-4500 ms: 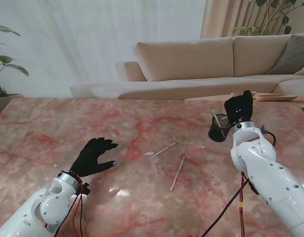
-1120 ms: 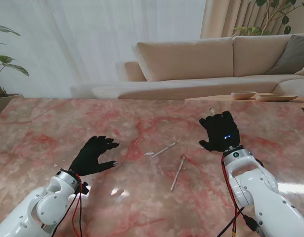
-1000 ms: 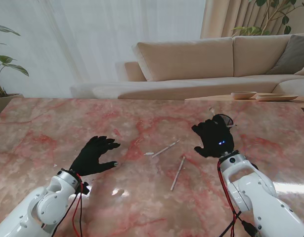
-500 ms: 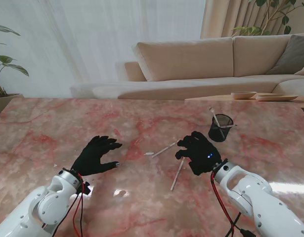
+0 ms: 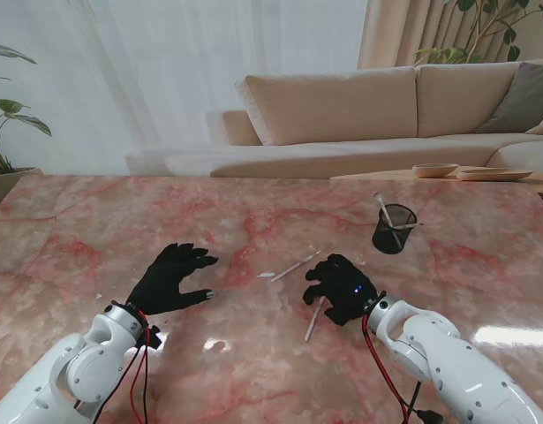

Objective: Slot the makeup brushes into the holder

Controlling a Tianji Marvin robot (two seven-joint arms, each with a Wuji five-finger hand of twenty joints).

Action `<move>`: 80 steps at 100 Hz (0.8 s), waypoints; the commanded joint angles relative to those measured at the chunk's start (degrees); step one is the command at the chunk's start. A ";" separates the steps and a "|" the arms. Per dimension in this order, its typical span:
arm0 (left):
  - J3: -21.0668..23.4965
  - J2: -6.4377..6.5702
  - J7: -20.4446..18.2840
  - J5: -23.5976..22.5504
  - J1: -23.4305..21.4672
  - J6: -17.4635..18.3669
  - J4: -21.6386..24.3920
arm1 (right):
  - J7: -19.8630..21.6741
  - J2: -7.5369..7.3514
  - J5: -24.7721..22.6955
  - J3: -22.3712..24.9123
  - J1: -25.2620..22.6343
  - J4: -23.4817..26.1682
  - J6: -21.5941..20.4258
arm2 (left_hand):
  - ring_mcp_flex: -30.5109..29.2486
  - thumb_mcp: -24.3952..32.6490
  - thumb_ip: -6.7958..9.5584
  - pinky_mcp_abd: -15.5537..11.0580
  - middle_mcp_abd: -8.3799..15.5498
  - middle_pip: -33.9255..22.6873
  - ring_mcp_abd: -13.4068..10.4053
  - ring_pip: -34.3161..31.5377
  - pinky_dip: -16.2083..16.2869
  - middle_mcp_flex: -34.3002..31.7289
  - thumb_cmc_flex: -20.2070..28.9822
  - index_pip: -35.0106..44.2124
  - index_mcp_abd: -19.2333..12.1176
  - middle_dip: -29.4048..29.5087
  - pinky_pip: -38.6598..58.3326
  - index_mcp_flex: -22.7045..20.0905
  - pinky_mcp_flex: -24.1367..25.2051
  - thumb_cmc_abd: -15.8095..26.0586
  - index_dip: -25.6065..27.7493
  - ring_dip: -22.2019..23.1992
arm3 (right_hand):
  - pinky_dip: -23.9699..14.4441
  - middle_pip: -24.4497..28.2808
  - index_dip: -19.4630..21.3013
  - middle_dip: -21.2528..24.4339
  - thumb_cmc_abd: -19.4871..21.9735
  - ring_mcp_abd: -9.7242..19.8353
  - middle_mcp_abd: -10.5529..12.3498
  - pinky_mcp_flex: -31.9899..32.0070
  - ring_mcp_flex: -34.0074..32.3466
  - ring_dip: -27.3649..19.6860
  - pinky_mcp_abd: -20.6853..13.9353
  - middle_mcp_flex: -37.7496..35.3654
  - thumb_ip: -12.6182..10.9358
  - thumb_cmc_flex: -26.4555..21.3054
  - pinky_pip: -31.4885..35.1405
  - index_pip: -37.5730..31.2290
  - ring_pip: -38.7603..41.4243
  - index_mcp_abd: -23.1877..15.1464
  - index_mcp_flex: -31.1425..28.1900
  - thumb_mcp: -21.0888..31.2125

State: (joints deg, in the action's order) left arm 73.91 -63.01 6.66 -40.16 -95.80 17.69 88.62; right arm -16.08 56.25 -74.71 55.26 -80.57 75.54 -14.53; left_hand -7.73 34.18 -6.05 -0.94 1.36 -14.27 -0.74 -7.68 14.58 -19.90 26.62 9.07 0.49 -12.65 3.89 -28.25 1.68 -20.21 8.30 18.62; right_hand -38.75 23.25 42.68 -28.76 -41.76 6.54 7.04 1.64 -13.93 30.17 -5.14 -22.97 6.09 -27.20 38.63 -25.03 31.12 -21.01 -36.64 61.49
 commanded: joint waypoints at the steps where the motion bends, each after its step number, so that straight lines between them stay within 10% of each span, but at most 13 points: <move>1: 0.10 0.01 0.19 -0.06 -0.46 -0.28 0.13 | 0.60 0.18 0.21 -0.93 0.63 -1.40 0.63 | 0.85 -0.27 1.64 -0.36 0.74 1.54 -1.60 2.09 -0.77 -0.44 -0.51 -0.72 -0.24 0.58 -2.31 -0.22 -0.02 1.21 -0.42 0.11 | -0.67 0.75 -0.40 -0.87 -1.16 1.31 0.89 1.36 1.64 0.96 -0.85 1.21 2.86 2.49 1.18 -0.38 0.87 -0.41 -3.46 -1.85; 15: 0.27 0.02 0.10 -0.04 -0.61 -0.26 0.20 | -1.82 0.50 1.80 -4.60 2.58 -4.38 3.71 | 0.86 -0.41 1.64 -0.33 0.73 1.53 -1.54 2.09 -0.78 -0.43 -0.52 -0.74 -0.10 0.58 -2.31 -0.19 -0.01 1.28 -0.43 0.12 | -3.01 1.11 -3.38 -1.04 -4.72 1.45 1.34 1.01 1.73 1.55 -1.09 -1.83 13.13 5.75 2.19 -14.51 1.51 -4.24 -11.15 -5.23; 23: 0.46 0.02 0.19 -0.06 -0.71 -0.17 0.21 | -3.62 0.79 2.77 -6.50 3.27 -5.76 5.78 | 0.84 -0.42 1.66 -0.30 0.61 1.50 -1.55 2.07 -0.78 -0.47 -0.47 -0.73 -0.13 0.57 -2.29 -0.24 -0.02 1.26 -0.43 0.13 | -4.15 0.97 -9.23 -0.63 -6.33 1.53 2.08 0.13 0.35 1.71 -0.92 -6.11 14.43 5.05 3.33 -24.23 1.80 -6.66 -16.89 -6.18; 51: 1.21 0.06 0.04 -0.28 -1.11 0.14 0.66 | -6.24 1.81 3.99 -7.62 1.66 -4.73 11.29 | 0.80 -0.62 1.69 -0.12 0.61 1.49 -1.52 2.03 -0.76 -0.47 -0.52 -0.69 -0.20 0.56 -2.26 -0.27 0.01 1.40 -0.41 0.16 | -6.06 2.45 -13.27 -1.28 -8.69 1.45 2.49 -1.89 -4.01 2.29 0.33 -14.59 13.40 4.40 7.19 -31.82 2.93 -1.27 -24.95 -4.39; 80: 0.99 0.02 0.21 -0.16 -1.09 0.35 0.62 | -7.63 4.94 11.17 -9.04 0.12 -4.13 21.54 | 0.79 -0.55 1.73 -0.13 0.60 1.51 -1.46 2.04 -0.77 -0.47 -0.51 -0.65 -0.25 0.57 -2.28 -0.25 0.03 1.38 -0.39 0.16 | -6.06 4.35 -14.33 -3.69 -3.48 0.64 1.29 -3.19 -6.35 3.11 0.96 -17.11 10.01 2.81 9.23 -30.53 3.79 0.91 -20.51 -7.50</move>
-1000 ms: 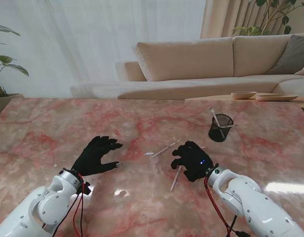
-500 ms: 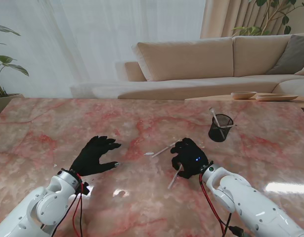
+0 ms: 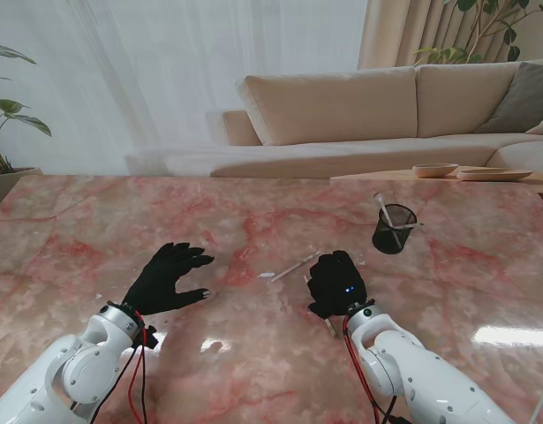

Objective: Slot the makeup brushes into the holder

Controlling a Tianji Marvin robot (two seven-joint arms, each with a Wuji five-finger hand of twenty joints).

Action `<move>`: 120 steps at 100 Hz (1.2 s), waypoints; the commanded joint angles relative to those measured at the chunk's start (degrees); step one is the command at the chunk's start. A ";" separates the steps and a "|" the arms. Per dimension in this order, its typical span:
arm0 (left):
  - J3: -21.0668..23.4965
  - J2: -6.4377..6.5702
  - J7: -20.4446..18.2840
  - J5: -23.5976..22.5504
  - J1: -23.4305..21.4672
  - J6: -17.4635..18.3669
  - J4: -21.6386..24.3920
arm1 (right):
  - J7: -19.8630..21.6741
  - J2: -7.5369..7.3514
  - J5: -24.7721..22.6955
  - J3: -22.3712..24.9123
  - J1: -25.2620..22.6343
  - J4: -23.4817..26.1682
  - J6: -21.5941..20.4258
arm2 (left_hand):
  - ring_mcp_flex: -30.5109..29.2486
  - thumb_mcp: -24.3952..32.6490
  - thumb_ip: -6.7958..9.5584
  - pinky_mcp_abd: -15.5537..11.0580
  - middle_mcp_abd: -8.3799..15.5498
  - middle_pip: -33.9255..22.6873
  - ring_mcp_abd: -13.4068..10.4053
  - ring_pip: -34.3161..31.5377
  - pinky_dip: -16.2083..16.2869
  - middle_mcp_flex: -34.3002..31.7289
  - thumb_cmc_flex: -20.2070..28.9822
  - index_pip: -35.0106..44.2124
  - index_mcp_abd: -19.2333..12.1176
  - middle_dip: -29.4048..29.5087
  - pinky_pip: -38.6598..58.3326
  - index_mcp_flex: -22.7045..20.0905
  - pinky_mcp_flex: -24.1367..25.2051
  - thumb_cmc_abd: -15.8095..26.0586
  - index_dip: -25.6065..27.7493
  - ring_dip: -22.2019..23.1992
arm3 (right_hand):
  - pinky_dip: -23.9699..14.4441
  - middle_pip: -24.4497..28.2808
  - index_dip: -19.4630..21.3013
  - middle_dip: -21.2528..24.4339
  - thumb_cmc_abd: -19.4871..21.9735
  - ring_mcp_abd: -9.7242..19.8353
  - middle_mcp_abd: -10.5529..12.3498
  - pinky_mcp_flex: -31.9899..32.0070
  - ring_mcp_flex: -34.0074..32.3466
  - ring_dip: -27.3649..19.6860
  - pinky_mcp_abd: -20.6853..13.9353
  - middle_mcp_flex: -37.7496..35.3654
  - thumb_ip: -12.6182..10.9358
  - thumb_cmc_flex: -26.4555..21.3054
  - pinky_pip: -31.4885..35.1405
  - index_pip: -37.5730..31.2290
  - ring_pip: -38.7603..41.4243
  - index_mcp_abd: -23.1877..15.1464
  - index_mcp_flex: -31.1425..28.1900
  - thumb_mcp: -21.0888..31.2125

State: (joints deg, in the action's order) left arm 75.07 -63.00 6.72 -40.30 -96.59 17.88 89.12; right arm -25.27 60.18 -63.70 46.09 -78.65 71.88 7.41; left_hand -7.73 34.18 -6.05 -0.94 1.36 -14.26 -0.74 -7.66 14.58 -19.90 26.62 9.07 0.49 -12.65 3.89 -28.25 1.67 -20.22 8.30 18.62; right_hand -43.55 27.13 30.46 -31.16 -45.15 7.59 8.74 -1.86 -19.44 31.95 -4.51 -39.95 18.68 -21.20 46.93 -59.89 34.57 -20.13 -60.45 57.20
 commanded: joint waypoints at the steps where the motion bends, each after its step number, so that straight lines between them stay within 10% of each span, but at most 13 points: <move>1: -0.16 0.01 0.17 -0.03 -0.30 0.17 0.11 | 1.63 1.05 0.30 0.21 -1.87 -0.40 -0.37 | 0.80 -0.54 1.74 -0.13 0.58 1.50 -1.44 2.03 -0.77 -0.48 -0.50 -0.65 -0.26 0.57 -2.28 -0.25 0.04 1.41 -0.39 0.16 | -1.20 0.37 -2.32 -1.30 0.09 -0.48 -0.51 0.40 -0.76 1.32 0.32 0.12 -2.67 -3.26 0.87 4.87 0.28 0.40 4.17 -3.33; 17: -0.06 0.01 0.25 -0.18 -0.34 0.23 0.16 | 3.07 0.93 -0.03 2.28 -3.72 1.56 0.26 | 0.86 -0.52 1.73 -0.18 0.58 1.50 -1.53 2.06 -0.80 -0.44 -0.53 -0.69 -0.19 0.57 -2.30 -0.17 0.03 1.43 -0.40 0.14 | -0.63 -0.97 1.20 -1.53 -0.58 -0.91 -0.87 0.92 -0.06 1.29 0.72 2.39 -4.02 -2.99 0.35 18.05 -0.56 5.35 11.33 -0.79; 34: -0.15 -0.01 0.30 -0.13 -0.37 0.15 0.20 | 5.91 0.47 -1.88 5.04 -6.49 4.96 1.69 | 0.89 -0.53 1.72 -0.20 0.54 1.53 -1.61 2.09 -0.83 -0.37 -0.50 -0.72 -0.31 0.58 -2.32 -0.12 0.03 1.43 -0.41 0.12 | -0.64 -1.81 5.95 -1.41 -0.37 -1.49 -1.19 1.12 0.39 1.23 1.07 3.38 -10.94 -2.00 -0.20 29.28 -1.15 9.34 14.03 5.03; 68: -0.05 -0.03 0.46 -0.17 -0.45 0.37 0.22 | 4.06 0.38 -5.08 8.76 -10.01 8.60 3.78 | 0.95 -0.59 1.72 -0.24 0.54 1.57 -1.50 2.12 -0.94 -0.39 -0.46 -0.73 -0.19 0.61 -2.40 -0.15 0.00 1.44 -0.43 0.09 | -0.87 -0.67 8.49 -2.13 -1.41 -1.63 -1.30 1.36 2.14 1.31 1.18 10.09 -11.14 -2.45 -0.56 37.27 -1.32 12.25 27.15 5.13; 120: 0.06 0.00 0.18 0.02 -0.48 0.53 0.26 | 6.46 2.78 4.60 4.53 -9.04 7.42 11.46 | 1.09 -0.97 1.77 -0.28 0.55 1.61 -1.52 2.10 -1.22 -0.22 -0.49 -0.47 -0.53 0.63 -2.56 -0.43 -0.03 1.80 -0.30 0.12 | -1.43 -1.37 6.62 -1.37 1.87 -4.27 -4.06 2.18 2.16 1.38 2.67 8.07 -11.80 -1.73 -0.72 35.28 -2.45 14.86 18.55 3.28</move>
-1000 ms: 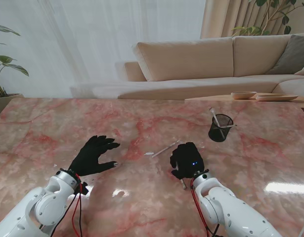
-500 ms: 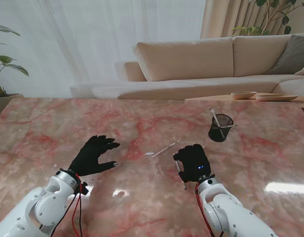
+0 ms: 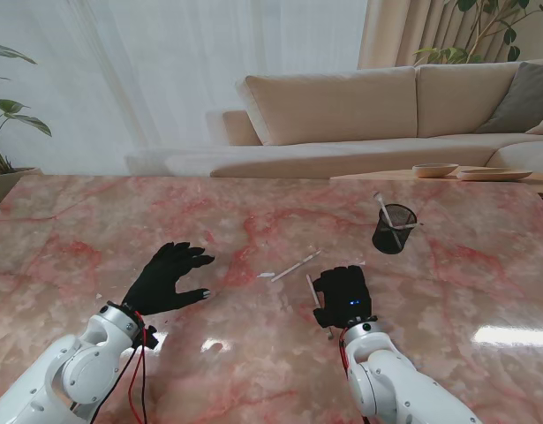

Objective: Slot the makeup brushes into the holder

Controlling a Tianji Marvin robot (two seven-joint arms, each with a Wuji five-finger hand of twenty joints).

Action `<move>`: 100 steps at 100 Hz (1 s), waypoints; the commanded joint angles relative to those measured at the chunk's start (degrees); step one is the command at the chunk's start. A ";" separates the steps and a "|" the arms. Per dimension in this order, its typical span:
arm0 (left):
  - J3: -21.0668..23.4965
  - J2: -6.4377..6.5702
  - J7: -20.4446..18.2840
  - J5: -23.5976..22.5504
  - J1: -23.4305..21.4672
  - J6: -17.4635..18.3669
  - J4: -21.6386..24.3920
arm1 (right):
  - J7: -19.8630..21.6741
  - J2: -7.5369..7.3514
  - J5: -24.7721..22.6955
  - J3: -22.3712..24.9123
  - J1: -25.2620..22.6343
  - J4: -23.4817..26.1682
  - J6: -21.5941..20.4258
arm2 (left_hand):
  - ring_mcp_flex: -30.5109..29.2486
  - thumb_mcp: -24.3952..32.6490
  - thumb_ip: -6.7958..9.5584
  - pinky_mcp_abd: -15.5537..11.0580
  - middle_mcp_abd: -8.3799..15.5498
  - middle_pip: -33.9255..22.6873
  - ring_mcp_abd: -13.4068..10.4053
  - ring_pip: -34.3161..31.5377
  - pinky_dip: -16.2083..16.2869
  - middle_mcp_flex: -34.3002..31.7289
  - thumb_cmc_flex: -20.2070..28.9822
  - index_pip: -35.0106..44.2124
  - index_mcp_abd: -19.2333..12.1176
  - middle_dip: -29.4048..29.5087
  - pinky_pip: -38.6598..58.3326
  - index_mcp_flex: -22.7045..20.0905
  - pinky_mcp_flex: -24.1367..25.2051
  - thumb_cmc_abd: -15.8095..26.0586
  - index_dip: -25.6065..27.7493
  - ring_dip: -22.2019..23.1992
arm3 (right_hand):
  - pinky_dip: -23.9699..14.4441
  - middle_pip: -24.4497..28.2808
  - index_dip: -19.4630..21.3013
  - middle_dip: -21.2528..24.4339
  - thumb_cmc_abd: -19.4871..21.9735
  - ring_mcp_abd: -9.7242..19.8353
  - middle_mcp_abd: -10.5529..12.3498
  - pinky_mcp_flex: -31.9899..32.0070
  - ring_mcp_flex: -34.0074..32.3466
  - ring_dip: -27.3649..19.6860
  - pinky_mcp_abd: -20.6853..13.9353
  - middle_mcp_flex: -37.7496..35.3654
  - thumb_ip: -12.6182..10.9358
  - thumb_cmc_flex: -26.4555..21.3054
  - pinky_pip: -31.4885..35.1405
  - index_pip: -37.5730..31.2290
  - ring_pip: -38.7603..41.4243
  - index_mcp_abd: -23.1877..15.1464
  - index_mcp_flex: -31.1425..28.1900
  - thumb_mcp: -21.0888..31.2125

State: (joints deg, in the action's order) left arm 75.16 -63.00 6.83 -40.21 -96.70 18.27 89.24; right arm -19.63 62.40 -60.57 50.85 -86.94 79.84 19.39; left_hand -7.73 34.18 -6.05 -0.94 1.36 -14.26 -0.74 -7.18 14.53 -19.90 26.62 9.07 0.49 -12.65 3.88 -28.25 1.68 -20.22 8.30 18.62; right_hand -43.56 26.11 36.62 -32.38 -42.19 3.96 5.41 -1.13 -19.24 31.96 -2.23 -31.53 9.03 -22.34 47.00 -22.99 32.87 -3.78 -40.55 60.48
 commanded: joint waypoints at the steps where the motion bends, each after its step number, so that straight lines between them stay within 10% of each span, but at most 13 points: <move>1: -0.03 0.00 0.08 -0.06 -0.37 0.14 0.14 | 0.75 0.60 1.62 -0.28 -0.76 -0.56 -0.54 | 1.09 -0.96 1.78 -0.28 0.52 1.59 -1.51 1.61 -1.18 -0.27 -0.47 -0.46 -0.51 0.62 -2.55 -0.46 -0.03 1.78 -0.29 0.12 | -1.42 -0.36 0.49 -0.14 -1.07 -0.59 -0.70 1.47 1.98 1.37 0.37 -0.35 -2.18 -0.71 -0.80 -1.73 -0.77 -1.54 -1.48 0.05; 15: -0.08 -0.04 0.24 0.05 -0.43 0.02 0.13 | 0.07 0.69 1.73 -1.21 -0.74 -0.80 -0.77 | 1.11 -0.96 1.79 -0.26 0.53 1.58 -1.56 1.62 -1.25 -0.25 -0.42 -0.44 -0.46 0.62 -2.58 -0.45 -0.04 1.76 -0.28 0.11 | -1.51 -0.18 0.56 -0.35 -1.77 -0.35 -0.13 1.25 1.60 1.72 0.22 -1.21 -1.14 -3.84 -0.78 -4.62 -0.62 -4.11 -6.14 2.02; 30: -0.15 -0.05 0.30 0.07 -0.44 0.10 0.12 | -1.23 0.61 0.96 -2.15 -0.55 -1.69 -0.76 | 1.15 -0.92 1.80 -0.28 0.51 1.59 -1.59 1.64 -1.31 -0.18 -0.40 -0.48 -0.49 0.62 -2.60 -0.34 -0.04 1.78 -0.29 0.10 | -1.64 0.21 -14.61 -0.58 -5.44 0.13 0.82 0.18 0.06 1.87 0.15 -4.23 5.48 -10.24 -0.21 -26.51 -0.03 -10.18 -6.51 1.81; 100: -0.20 0.04 -0.38 0.15 -0.28 -0.06 0.63 | -2.63 3.16 10.76 -1.68 -1.68 -5.91 2.78 | 1.22 -0.93 1.84 -0.27 -0.07 1.56 -1.37 1.61 -1.60 -0.19 -0.25 -0.51 -0.35 0.62 -2.68 -0.24 -0.08 2.00 -0.30 0.14 | -1.15 0.32 -15.94 -0.38 -2.58 0.69 0.90 1.63 1.60 2.09 -0.75 -4.07 4.11 -11.36 -0.80 -27.68 1.08 -10.94 -8.01 2.94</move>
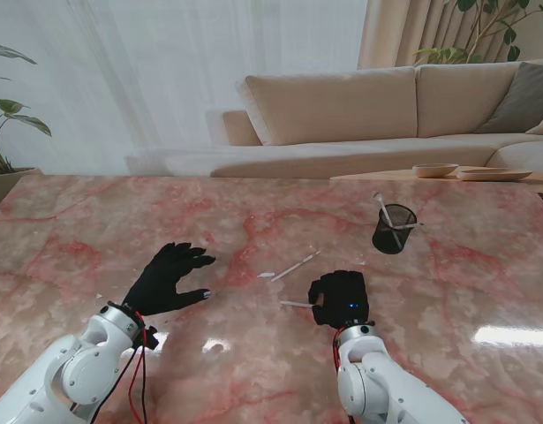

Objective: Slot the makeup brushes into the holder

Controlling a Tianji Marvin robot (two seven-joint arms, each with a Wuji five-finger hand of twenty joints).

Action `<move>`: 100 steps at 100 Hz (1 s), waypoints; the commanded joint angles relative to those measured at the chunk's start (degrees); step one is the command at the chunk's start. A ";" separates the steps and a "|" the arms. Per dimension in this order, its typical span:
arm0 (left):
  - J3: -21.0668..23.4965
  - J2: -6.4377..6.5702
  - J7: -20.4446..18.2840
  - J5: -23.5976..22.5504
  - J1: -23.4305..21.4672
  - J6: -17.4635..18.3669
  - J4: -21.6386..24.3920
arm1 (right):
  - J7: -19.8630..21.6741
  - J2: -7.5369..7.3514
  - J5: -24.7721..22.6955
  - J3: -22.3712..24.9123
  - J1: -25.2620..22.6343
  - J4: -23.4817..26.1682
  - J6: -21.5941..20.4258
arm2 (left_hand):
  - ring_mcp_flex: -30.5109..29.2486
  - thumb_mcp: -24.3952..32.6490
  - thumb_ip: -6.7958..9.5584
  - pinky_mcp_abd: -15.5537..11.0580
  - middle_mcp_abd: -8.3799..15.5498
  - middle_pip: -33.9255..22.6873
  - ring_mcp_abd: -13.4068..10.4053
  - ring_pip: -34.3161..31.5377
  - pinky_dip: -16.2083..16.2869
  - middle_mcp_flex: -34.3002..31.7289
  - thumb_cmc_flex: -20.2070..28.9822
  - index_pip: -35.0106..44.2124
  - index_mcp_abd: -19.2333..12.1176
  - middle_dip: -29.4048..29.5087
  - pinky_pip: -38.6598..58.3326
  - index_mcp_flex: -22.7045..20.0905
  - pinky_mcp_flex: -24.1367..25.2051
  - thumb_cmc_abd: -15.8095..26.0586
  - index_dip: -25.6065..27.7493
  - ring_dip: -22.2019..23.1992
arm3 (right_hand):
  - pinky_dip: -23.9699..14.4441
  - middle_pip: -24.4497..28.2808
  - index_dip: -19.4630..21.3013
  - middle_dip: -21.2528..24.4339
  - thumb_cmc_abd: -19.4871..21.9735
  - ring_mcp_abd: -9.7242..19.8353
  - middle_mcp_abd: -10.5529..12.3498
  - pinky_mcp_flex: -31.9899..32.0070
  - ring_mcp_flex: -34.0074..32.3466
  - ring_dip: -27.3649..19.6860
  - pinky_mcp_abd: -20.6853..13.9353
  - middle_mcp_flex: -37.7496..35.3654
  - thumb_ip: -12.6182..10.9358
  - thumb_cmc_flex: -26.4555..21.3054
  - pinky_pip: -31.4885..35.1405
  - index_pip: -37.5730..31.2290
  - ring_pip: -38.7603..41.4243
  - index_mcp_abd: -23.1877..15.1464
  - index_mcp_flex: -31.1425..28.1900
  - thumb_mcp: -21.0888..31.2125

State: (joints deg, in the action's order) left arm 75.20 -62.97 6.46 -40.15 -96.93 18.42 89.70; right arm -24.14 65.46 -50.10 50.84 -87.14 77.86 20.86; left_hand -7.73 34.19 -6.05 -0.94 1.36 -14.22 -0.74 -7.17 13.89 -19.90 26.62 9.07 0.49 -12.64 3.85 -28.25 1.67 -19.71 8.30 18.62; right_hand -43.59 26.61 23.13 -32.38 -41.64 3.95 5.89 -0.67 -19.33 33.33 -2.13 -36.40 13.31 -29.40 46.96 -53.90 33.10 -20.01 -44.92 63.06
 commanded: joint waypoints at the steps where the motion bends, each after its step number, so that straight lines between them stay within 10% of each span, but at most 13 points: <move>1: -0.24 0.01 -0.01 0.09 -0.04 -0.21 0.17 | 1.80 0.12 0.25 -1.84 -1.40 -4.02 1.39 | 1.22 -0.94 1.84 -0.26 -0.09 1.53 -1.34 1.60 -0.96 -0.17 -0.29 -0.52 -0.43 0.61 -2.66 -0.20 -0.07 1.51 -0.30 0.15 | -1.12 -0.16 -2.48 -0.37 -3.21 0.70 0.39 1.15 1.70 0.72 -0.82 0.82 -0.28 -4.33 -0.75 3.22 0.87 5.29 -3.63 0.49; 22: 0.01 0.07 -0.25 -0.05 -0.19 -0.18 0.37 | 1.10 -0.11 -1.43 -2.85 -1.06 -4.94 3.01 | 1.19 -0.92 1.83 -0.28 0.01 1.48 -1.42 1.57 -1.00 -0.23 -0.40 -0.42 -0.60 0.58 -2.65 -0.37 -0.06 1.56 -0.26 0.19 | -1.12 0.16 -2.36 -0.30 -5.30 0.34 -0.02 1.00 1.51 0.57 -0.51 1.23 -1.32 -3.16 -0.52 3.71 0.92 5.74 -1.16 2.49; 38: 0.31 0.07 -0.10 -0.27 -0.49 -0.26 0.49 | 1.48 -0.88 -3.53 0.46 -3.47 -2.34 1.89 | 1.15 -0.91 1.82 -0.27 0.06 1.49 -1.31 1.57 -1.05 -0.30 -0.37 -0.40 -0.64 0.59 -2.67 -0.38 -0.07 1.57 -0.25 0.19 | -1.01 -0.62 7.27 0.13 -2.24 0.71 0.21 1.77 2.57 0.61 -0.90 3.01 -7.29 0.75 -1.01 24.58 0.40 10.30 -0.06 3.71; 58: -0.06 0.04 0.03 -0.22 -0.45 -0.13 0.54 | 2.34 -1.64 -5.93 2.19 -4.85 -0.74 1.13 | 1.14 -0.92 1.81 -0.33 0.18 1.52 -1.44 1.57 -1.11 -0.26 -0.37 -0.39 -0.65 0.59 -2.69 -0.38 -0.08 1.49 -0.24 0.20 | -1.03 -0.75 8.36 0.11 -2.89 0.84 0.33 1.79 2.61 0.60 -0.93 3.31 -8.26 0.67 -1.08 26.10 0.36 11.01 0.52 4.17; 78: 0.11 0.05 -0.08 -0.16 -0.39 0.04 0.69 | 1.43 -1.28 -5.16 1.72 -4.47 -1.59 1.46 | 1.14 -0.96 1.81 -0.37 0.21 1.51 -1.51 1.59 -1.21 -0.24 -0.39 -0.38 -0.73 0.59 -2.74 -0.37 -0.10 1.59 -0.23 0.18 | -1.43 -0.28 8.59 -0.23 -5.37 0.73 0.32 1.09 1.79 0.77 -0.77 2.24 0.04 -0.60 -0.88 15.27 0.78 7.56 -1.09 -1.07; 100: 0.22 0.10 -0.33 -0.21 -0.53 -0.15 0.83 | -1.83 -0.12 -2.91 0.77 -3.36 -4.16 3.20 | 1.24 -1.08 1.81 -0.36 0.09 1.59 -1.51 1.65 -1.31 -0.12 -0.29 -0.33 -0.91 0.63 -2.81 -0.39 -0.08 1.68 -0.20 0.15 | -1.71 0.66 10.37 -0.62 -4.47 0.90 0.21 0.56 1.07 1.05 -0.75 1.86 1.88 1.21 -0.25 12.10 1.50 6.71 -1.29 -5.59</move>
State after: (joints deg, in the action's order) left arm 75.49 -62.93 6.24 -40.31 -97.09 18.43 90.29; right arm -28.01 65.11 -53.79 52.03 -89.17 77.39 23.07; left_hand -7.73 34.19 -6.05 -0.94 1.35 -14.17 -0.74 -7.17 13.85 -19.90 26.62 9.07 0.49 -12.64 3.77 -28.25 1.67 -19.71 8.30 18.62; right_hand -43.59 26.16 32.72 -32.38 -41.58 3.95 5.90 -0.21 -18.22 33.37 -2.25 -34.32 10.75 -25.63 46.96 -38.76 33.66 -21.31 -43.09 65.80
